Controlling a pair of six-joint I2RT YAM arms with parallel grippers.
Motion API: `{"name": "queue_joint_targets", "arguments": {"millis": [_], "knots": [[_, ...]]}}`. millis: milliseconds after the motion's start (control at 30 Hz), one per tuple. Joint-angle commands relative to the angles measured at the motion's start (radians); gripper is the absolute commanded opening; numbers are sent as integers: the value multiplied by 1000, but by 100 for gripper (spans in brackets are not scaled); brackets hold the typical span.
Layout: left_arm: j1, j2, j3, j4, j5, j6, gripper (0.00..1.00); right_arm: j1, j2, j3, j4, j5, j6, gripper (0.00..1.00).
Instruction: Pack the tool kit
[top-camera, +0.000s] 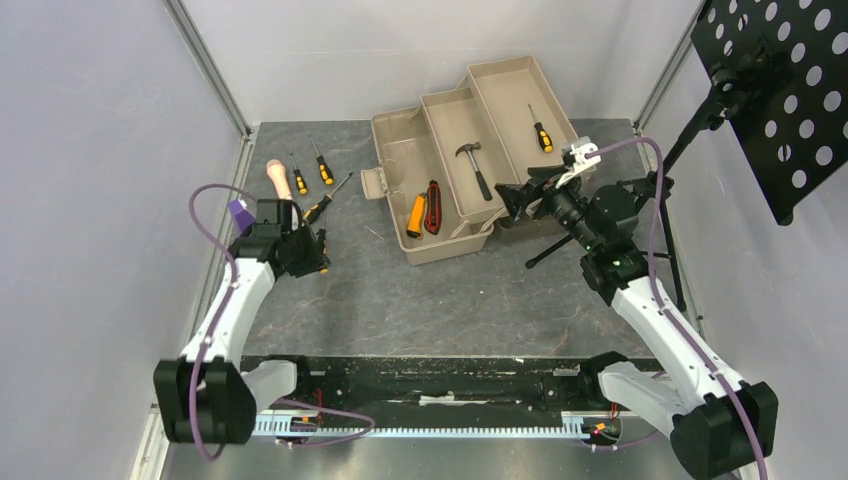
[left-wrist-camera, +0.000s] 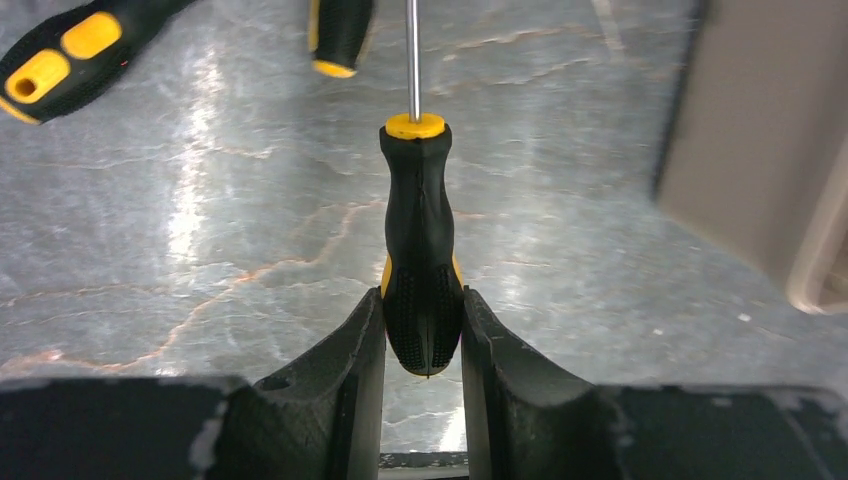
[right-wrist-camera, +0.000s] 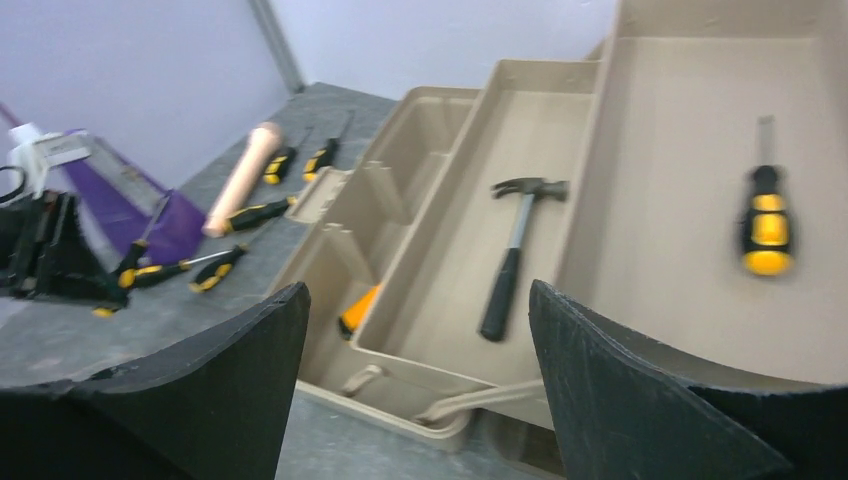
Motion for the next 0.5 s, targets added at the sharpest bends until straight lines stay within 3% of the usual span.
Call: {"name": "queue_joint_targets", "arguments": {"millis": [0,200,467], "knots": [[-4,-130,-7,56,169,-51,2,5,48,-41,188,-199,191,82],[-52,-231,-47,237,387,-178,2,83,125,-43,254,-256,298,81],[-320,-272,-47,483,348,-306,2,235,223,-8,329,-221,405,79]]}}
